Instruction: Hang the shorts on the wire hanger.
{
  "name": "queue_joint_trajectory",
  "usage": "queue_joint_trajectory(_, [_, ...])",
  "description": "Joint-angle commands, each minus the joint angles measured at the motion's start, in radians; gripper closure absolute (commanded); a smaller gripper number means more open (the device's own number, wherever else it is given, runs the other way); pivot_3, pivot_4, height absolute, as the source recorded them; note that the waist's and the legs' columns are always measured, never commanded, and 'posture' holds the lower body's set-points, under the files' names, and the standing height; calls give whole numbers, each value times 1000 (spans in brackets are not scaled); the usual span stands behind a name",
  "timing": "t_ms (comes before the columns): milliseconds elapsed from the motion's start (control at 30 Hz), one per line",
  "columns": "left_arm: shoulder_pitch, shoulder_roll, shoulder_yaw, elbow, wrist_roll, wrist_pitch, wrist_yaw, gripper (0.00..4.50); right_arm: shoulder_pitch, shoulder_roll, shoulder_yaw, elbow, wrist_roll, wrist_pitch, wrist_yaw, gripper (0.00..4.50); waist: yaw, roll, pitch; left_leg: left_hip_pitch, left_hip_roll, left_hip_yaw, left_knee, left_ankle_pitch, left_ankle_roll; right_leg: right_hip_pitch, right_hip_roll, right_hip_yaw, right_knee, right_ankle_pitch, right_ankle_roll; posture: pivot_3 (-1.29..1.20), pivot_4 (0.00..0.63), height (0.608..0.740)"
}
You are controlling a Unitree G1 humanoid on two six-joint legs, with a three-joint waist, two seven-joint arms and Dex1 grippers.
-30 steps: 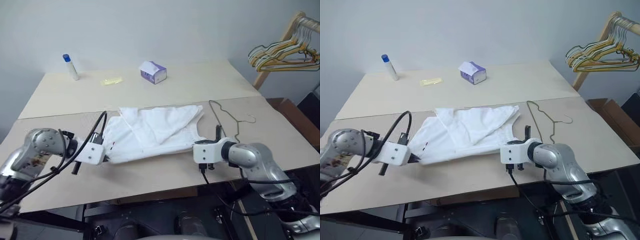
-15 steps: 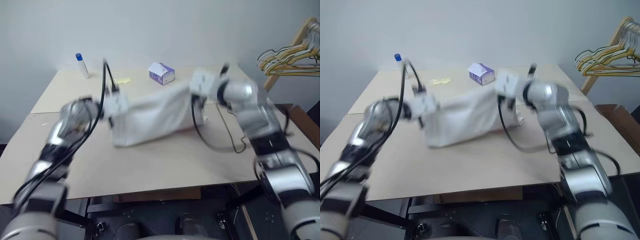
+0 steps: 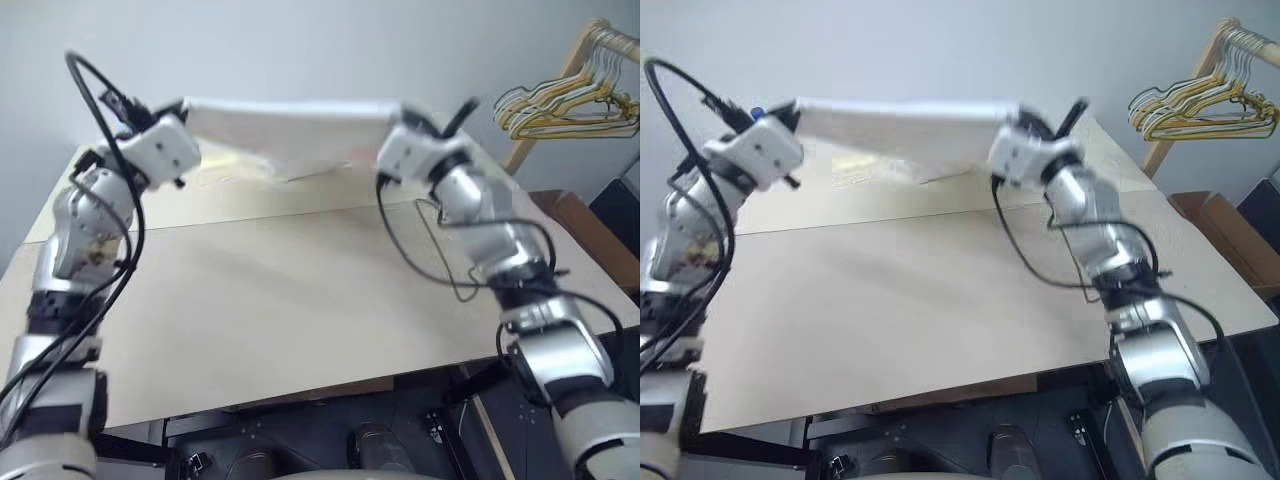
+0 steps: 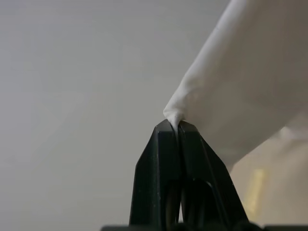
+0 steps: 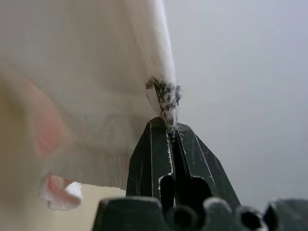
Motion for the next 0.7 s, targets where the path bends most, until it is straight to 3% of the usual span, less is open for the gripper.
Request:
queue_joint_trajectory(33, [204, 118, 57, -150, -118, -35, -215, 4500, 76, -43, 26, -125, 0, -79, 101, 4462, 5, 0, 0, 3, 1, 0, 0, 0, 0, 2, 1, 1, 1, 0, 0, 9, 0, 740])
queue_joint_trajectory(133, [491, 224, 110, -271, -219, -31, -409, 4500, 185, -78, 66, -217, 30, -66, 269, 4462, 15, 0, 1, 9, 4, -2, -2, -1, 0, 7, 2, 1, 2, -3, 4, 11, 0, 740])
queue_joint_trajectory(267, [742, 291, 203, -353, -233, 5, -533, 4500, 276, -160, 74, -352, 83, -64, 480, 4462, 51, -2, 2, 9, 4, -6, 0, -5, 7, 5, 2, 2, 7, -4, 3, 11, 0, 740])
queue_joint_trajectory(433, [879, 314, 279, -422, -233, 51, -630, 4500, 340, -236, 56, -478, 136, -16, 642, 4462, 91, -2, 2, 14, 4, -7, 2, -6, 9, 9, 2, 2, 8, -6, 0, 10, 0, 740])
queue_joint_trajectory(700, [926, 316, 289, -543, -242, 145, -725, 4500, 402, -283, 37, -564, 151, -9, 712, 4462, 103, -2, 2, 11, 4, -6, 1, -7, 9, 7, 3, 1, 8, -7, -2, 1, 0, 740])
